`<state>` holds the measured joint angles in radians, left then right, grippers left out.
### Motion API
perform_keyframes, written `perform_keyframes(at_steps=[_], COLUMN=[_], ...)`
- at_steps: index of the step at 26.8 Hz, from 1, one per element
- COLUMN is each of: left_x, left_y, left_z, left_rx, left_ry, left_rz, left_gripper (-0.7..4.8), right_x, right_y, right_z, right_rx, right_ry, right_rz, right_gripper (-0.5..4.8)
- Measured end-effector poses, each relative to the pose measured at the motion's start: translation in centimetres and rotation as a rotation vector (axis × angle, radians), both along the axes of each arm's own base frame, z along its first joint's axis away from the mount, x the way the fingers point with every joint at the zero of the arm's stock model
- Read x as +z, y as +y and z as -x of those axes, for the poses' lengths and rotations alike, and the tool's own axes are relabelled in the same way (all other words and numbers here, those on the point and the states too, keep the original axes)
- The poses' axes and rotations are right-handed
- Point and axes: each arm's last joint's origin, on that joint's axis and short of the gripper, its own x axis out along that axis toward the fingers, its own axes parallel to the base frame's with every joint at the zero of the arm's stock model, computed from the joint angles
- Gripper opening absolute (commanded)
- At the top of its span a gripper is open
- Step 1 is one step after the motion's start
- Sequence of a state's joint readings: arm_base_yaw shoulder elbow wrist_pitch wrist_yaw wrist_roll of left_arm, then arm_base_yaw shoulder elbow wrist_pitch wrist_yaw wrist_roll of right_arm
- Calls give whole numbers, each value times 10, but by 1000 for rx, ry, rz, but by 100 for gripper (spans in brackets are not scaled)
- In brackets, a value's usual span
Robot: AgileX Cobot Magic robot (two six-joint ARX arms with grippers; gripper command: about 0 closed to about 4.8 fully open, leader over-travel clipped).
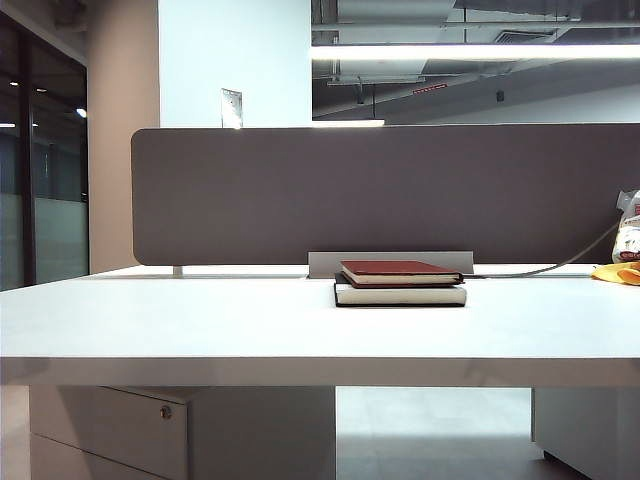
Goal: Pick up the red book and place it on top of the black book.
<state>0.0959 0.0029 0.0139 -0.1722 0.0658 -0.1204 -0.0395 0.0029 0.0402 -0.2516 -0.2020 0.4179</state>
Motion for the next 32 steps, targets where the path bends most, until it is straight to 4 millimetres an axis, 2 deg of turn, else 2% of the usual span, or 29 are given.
perform_keyframes(at_steps=[10, 17, 32], left_x=[0, 0, 0], left_y=[-12, -9, -9], left_z=[0, 0, 0], left_rx=[-152, -21, -21], left_ry=[-5, 5, 5], left_rz=[-146, -119, -115], left_gripper=[-6, -6, -6], right_x=[0, 0, 0], right_y=[0, 0, 0], right_z=[0, 0, 0], right_rx=[0, 0, 0], right_ry=[0, 0, 0], right_rz=[0, 0, 0], right_gripper=[-5, -5, -5])
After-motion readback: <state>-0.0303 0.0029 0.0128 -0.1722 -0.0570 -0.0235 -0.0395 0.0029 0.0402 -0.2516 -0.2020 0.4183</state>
